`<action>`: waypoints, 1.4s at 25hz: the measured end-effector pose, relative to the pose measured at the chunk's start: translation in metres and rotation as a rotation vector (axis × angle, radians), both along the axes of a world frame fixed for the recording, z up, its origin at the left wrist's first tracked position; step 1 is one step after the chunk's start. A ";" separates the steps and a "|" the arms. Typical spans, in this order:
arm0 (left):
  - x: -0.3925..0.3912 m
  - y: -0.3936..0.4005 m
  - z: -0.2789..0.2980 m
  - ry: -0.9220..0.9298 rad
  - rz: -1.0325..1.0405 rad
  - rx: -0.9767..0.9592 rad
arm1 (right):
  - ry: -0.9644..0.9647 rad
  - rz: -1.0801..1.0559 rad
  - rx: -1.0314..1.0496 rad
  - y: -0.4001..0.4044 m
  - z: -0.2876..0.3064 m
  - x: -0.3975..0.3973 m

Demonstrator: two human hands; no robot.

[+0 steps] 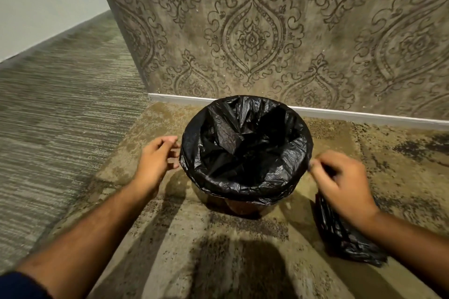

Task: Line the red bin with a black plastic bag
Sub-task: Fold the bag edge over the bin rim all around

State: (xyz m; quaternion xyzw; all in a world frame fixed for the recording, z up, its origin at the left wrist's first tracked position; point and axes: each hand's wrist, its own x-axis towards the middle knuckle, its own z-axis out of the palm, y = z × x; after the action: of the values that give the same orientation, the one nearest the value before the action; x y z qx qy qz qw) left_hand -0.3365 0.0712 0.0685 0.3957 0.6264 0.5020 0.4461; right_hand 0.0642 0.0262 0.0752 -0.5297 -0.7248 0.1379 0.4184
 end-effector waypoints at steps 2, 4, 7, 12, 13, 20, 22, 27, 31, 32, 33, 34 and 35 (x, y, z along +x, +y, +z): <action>0.008 0.023 0.010 -0.042 -0.069 -0.164 | 0.368 -0.184 -0.288 0.025 0.007 0.003; 0.015 0.036 0.012 -0.071 -0.102 -0.192 | 0.618 -0.202 -0.501 0.043 0.015 0.004; 0.020 0.044 0.009 -0.152 -0.003 -0.173 | 0.647 -0.180 -0.603 0.051 0.019 0.000; 0.035 0.029 -0.016 -0.022 0.016 -0.191 | 0.721 -0.167 -0.783 0.043 0.013 -0.013; 0.038 0.026 -0.020 -0.006 -0.007 -0.168 | 0.763 -0.175 -0.811 0.040 0.014 -0.015; 0.021 0.027 -0.027 0.091 0.178 0.003 | 0.693 -0.254 -0.791 0.007 0.013 -0.025; 0.017 0.015 -0.026 0.090 0.214 0.055 | 0.741 -0.239 -0.836 0.004 0.012 -0.037; 0.020 -0.030 -0.045 -0.227 0.066 -0.055 | 0.832 -0.227 -0.881 0.008 0.008 -0.054; 0.031 -0.045 -0.055 -0.256 -0.053 -0.135 | 0.851 -0.229 -0.844 0.014 0.000 -0.053; 0.031 -0.046 -0.054 -0.241 -0.059 -0.138 | 0.867 -0.221 -0.832 0.016 -0.002 -0.054; 0.031 -0.047 -0.052 -0.220 -0.060 -0.141 | 0.881 -0.210 -0.819 0.019 -0.003 -0.056; 0.029 -0.048 -0.050 -0.197 -0.061 -0.141 | 0.886 -0.203 -0.803 0.023 -0.003 -0.058; 0.027 -0.048 -0.049 -0.181 -0.066 -0.141 | 0.880 -0.202 -0.787 0.026 -0.003 -0.060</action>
State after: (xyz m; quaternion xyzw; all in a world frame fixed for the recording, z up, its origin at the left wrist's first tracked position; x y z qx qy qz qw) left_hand -0.3095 0.0234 0.0193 0.3370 0.6040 0.4752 0.5439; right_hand 0.0041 0.0527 0.0726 -0.6043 -0.3239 0.5619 0.4628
